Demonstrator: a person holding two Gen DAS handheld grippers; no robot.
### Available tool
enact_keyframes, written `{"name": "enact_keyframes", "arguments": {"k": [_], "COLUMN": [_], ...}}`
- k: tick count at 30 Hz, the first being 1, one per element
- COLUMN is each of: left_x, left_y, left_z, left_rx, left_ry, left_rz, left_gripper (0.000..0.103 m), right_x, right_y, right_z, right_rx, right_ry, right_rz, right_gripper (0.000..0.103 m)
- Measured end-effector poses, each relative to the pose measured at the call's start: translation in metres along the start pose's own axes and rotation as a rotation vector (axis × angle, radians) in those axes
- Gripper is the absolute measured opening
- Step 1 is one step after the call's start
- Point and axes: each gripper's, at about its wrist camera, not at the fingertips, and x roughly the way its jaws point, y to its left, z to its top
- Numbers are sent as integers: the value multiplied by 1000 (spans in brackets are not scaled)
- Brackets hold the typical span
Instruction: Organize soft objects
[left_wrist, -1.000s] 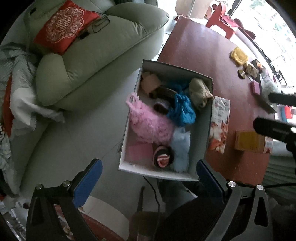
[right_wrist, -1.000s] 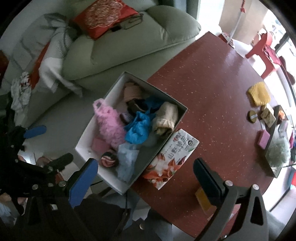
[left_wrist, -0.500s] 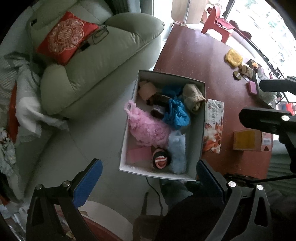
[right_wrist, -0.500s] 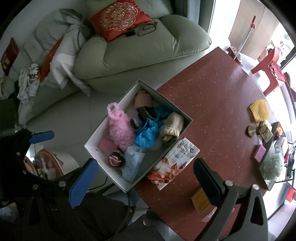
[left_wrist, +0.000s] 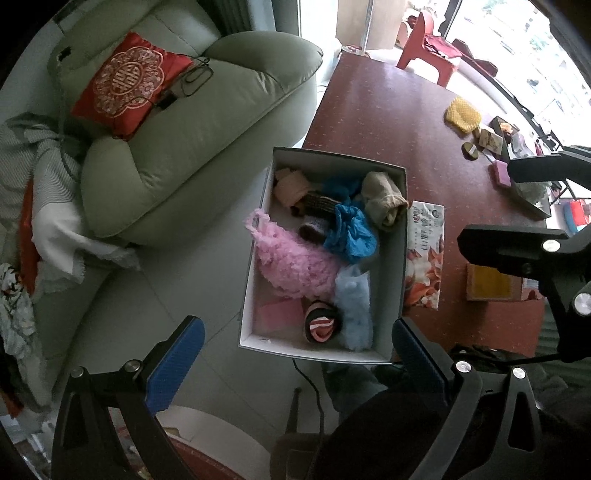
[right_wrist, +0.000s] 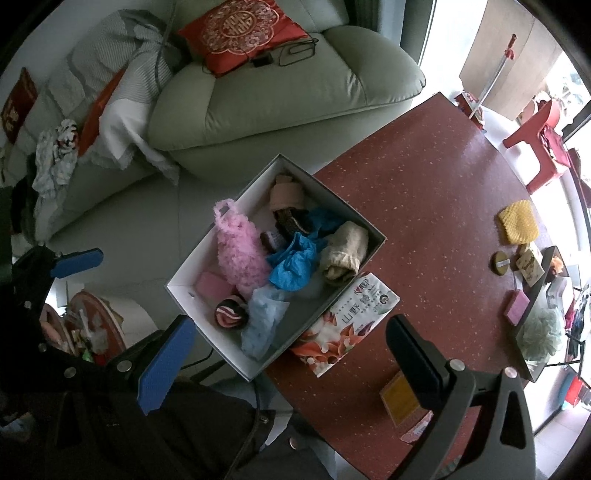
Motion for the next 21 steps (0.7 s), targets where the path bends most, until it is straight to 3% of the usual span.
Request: {"name": "enact_keyframes", "arguments": {"k": [21], "left_x": [5], "left_y": [-4], "left_z": [6], "left_rx": [21], "left_ry": [13], "left_rz": [-10], "left_gripper": [102], "right_x": [2], "right_y": [4], "right_z": [2], "right_rx": [-5], "right_ry": [7], "right_rz": [-3], "right_gripper": [103]}}
